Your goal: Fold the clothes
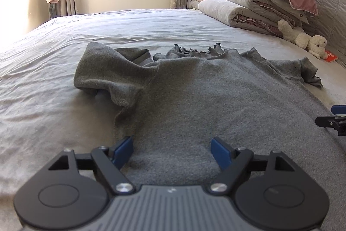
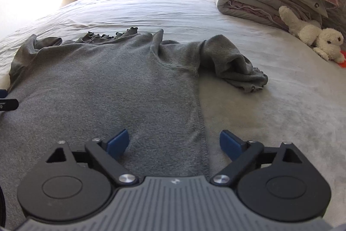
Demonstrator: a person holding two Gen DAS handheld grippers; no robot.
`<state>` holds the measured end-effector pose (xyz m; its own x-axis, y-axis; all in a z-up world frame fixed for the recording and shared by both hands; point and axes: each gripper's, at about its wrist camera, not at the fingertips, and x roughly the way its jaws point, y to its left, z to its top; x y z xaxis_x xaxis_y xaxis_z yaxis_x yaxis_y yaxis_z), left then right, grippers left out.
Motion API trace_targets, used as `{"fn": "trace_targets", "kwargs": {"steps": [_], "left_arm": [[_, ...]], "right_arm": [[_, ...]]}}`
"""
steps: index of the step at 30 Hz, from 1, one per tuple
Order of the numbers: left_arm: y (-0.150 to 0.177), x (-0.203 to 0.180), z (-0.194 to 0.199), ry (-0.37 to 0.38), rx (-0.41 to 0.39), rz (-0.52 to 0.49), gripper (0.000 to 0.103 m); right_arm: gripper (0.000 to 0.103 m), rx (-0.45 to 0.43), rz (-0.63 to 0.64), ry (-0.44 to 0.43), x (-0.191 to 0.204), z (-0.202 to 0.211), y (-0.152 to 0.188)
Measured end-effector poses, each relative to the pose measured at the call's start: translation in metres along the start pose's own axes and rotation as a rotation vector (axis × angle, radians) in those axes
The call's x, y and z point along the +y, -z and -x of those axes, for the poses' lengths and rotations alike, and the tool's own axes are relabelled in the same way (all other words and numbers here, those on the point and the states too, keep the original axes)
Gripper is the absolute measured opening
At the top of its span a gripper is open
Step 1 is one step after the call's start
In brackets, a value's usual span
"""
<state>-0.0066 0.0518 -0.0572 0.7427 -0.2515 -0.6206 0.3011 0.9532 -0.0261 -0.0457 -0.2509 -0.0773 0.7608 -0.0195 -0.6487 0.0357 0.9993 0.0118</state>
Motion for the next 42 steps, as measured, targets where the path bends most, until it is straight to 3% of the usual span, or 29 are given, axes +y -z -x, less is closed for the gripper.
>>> {"fn": "trace_targets", "kwargs": {"steps": [6, 10, 17, 21, 28, 35, 38, 42], "left_arm": [[-0.008, -0.003, 0.003, -0.014, 0.042, 0.008, 0.082], [-0.021, -0.01, 0.003, -0.017, 0.076, 0.006, 0.082], [-0.059, -0.034, -0.004, 0.031, 0.068, 0.031, 0.082], [-0.082, -0.051, -0.023, 0.08, 0.061, 0.064, 0.082], [-0.115, -0.082, -0.06, 0.123, 0.037, 0.021, 0.081], [-0.139, -0.102, -0.115, 0.148, 0.063, 0.02, 0.073], [-0.146, -0.104, -0.137, 0.121, 0.055, 0.041, 0.066], [-0.155, -0.102, -0.158, 0.08, 0.022, 0.043, 0.067]], "right_arm": [[0.093, 0.034, -0.04, 0.017, -0.017, -0.001, -0.015], [0.093, 0.028, -0.076, 0.012, -0.035, -0.003, -0.028], [0.093, -0.022, -0.176, 0.017, -0.079, 0.001, -0.047], [0.093, -0.065, -0.278, 0.01, -0.103, 0.005, -0.054], [0.089, -0.078, -0.414, -0.034, -0.138, 0.002, -0.059], [0.075, -0.059, -0.546, -0.048, -0.168, -0.016, -0.06], [0.069, -0.07, -0.538, -0.067, -0.17, -0.024, -0.072], [0.065, 0.015, -0.368, -0.06, -0.157, -0.052, -0.084]]}}
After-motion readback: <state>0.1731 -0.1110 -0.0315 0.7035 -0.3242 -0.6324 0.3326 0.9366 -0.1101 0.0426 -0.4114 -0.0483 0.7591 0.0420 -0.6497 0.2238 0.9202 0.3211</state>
